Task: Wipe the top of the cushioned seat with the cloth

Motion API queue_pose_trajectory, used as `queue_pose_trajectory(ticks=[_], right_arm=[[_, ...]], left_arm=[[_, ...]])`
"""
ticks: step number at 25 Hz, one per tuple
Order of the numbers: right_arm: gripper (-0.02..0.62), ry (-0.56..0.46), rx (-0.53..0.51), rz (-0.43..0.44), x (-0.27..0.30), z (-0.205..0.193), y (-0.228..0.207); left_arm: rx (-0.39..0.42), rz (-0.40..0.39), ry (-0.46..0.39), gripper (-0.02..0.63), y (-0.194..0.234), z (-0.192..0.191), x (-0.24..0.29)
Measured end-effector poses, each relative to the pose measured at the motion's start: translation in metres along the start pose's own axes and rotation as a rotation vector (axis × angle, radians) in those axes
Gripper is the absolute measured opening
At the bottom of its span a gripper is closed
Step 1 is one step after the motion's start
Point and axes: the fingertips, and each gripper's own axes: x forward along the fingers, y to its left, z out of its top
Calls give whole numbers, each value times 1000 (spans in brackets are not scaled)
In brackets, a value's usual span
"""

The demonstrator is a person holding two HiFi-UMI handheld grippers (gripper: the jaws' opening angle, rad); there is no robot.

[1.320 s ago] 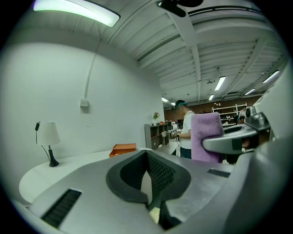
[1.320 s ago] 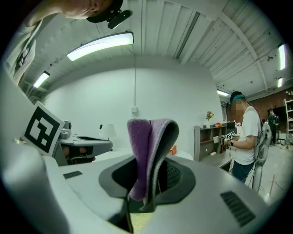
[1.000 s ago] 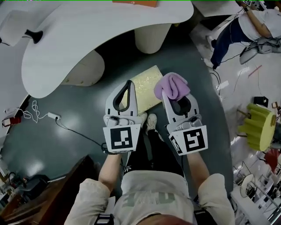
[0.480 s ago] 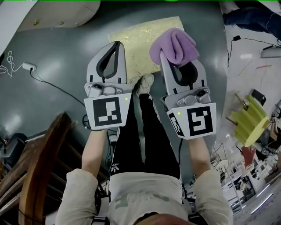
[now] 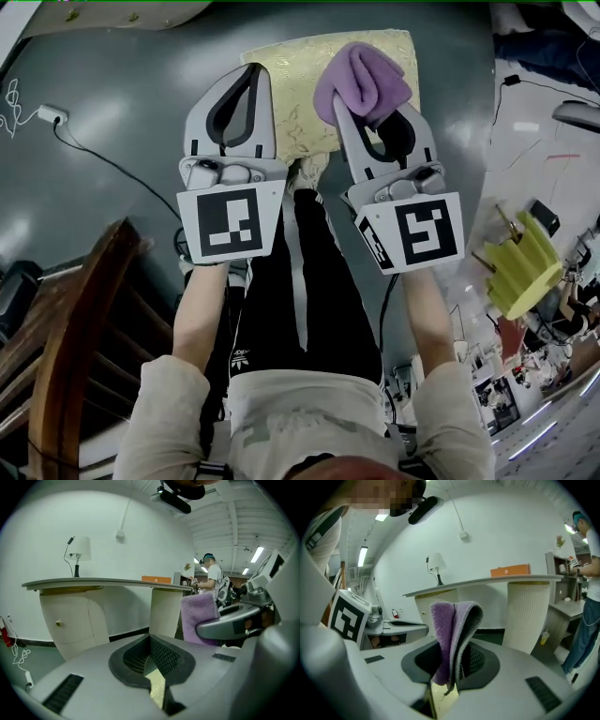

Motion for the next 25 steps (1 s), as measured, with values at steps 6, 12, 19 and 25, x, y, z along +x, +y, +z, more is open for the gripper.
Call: queue_pose_trajectory(ticks=[6, 12, 19, 25], right_arm=[[98, 207, 124, 235, 64, -38, 21], [98, 429, 240, 381, 130, -95, 37], [98, 690, 245, 430, 166, -163, 58], [98, 786, 234, 414, 176, -187, 62]], left_arm=[[19, 44, -7, 8, 22, -6, 2], [22, 92, 29, 8, 38, -28, 4], [-10, 146, 72, 8, 61, -56, -6], [-14, 173, 88, 8, 67, -71, -13]])
